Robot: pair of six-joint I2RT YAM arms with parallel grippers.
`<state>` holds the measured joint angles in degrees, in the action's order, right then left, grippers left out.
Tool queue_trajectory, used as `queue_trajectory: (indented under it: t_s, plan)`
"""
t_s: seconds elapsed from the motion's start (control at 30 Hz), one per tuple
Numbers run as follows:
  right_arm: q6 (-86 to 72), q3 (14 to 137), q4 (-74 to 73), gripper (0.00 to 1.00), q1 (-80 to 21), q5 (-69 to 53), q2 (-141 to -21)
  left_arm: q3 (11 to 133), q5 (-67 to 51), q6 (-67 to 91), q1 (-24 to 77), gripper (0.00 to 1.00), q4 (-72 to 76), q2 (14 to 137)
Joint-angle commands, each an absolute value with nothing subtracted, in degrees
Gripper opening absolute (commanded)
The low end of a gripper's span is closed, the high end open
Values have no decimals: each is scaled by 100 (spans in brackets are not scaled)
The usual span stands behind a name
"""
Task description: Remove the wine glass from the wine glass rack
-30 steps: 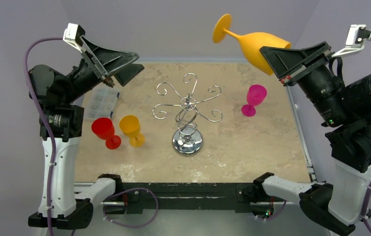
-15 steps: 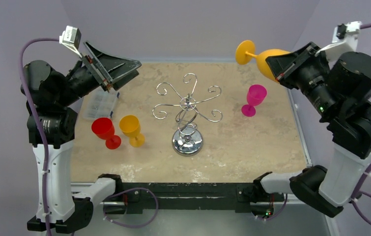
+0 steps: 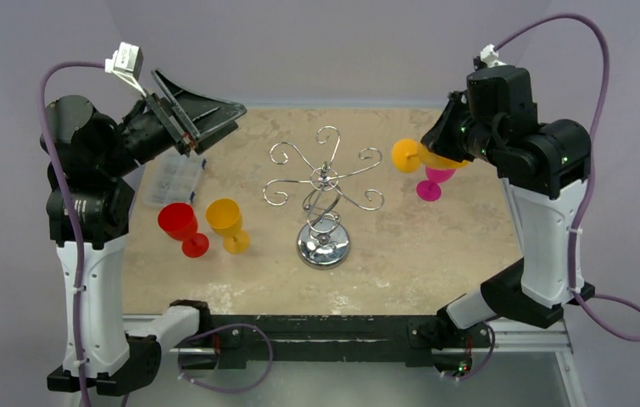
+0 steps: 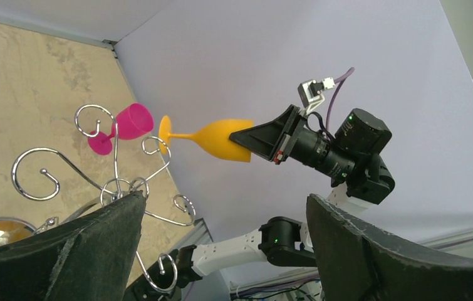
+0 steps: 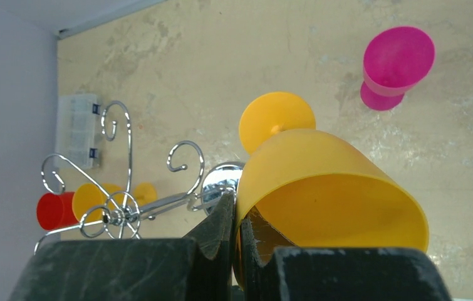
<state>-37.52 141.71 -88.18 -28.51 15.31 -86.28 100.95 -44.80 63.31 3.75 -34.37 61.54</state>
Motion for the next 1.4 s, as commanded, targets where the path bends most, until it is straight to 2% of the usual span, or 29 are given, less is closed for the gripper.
queue_trajectory:
  t_s: [0.0, 0.23, 0.53, 0.73, 1.3, 1.37]
  plan:
    - [-3763, 13913, -9214, 0, -2862, 1451, -8572, 10335, -4508, 6248, 325, 96, -3266, 6249]
    - [-3674, 12975, -9094, 0, -2861, 1403, -8515, 10522, -4537, 6209, 308, 96, -3275, 6417]
    - [-3647, 10041, -7318, 0, -2865, 846, -7511, 10511, -4452, 5989, 295, 95, -3462, 6435]
    - [-3641, 8825, -6681, 0, -2865, 727, -7341, 10516, -4397, 5914, 281, 95, -3535, 6404]
    - [-3378, 7407, -5532, 0, -2858, 833, -7550, 10563, -4350, 5707, 231, 95, -3912, 6252]
    - [-3358, 7307, -5477, 4, -2858, 817, -7533, 10573, -4342, 5675, 229, 95, -3957, 6241]
